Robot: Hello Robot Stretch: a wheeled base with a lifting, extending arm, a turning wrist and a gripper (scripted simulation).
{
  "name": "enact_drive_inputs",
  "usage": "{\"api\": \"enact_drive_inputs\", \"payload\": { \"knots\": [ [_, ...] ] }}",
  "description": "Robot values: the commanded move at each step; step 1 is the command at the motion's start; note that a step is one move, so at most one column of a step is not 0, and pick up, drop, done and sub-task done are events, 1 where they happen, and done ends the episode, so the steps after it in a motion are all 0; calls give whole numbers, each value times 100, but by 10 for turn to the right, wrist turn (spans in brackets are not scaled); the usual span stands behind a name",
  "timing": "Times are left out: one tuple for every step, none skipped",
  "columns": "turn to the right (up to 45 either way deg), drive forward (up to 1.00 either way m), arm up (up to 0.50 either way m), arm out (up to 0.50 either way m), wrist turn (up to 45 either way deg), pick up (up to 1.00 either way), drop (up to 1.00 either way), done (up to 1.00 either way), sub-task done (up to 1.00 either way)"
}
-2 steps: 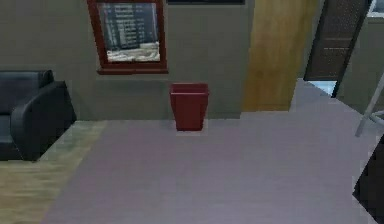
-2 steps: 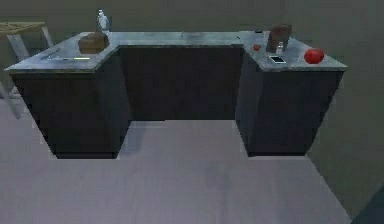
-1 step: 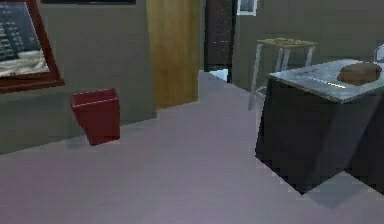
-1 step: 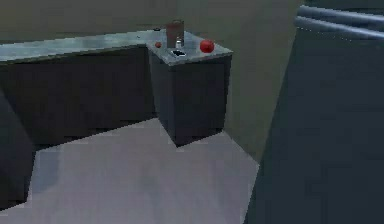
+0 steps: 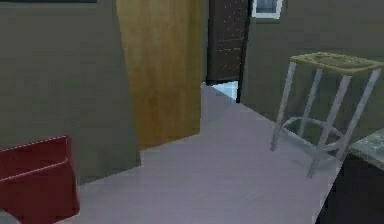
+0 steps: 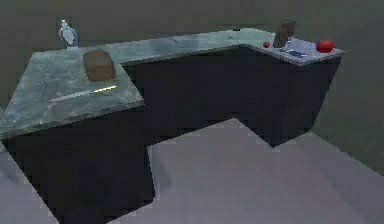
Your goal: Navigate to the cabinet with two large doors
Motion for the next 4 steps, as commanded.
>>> {"api": "enact_drive_inputs", "payload": {
  "knots": [
    [0, 85, 0, 0, 0, 0, 0, 0, 0],
    [300, 0, 0, 0, 0, 0, 0, 0, 0],
    [0, 90, 0, 0, 0, 0, 0, 0, 0],
    [-150, 0, 0, 0, 0, 0, 0, 0, 0]
  ]
}}
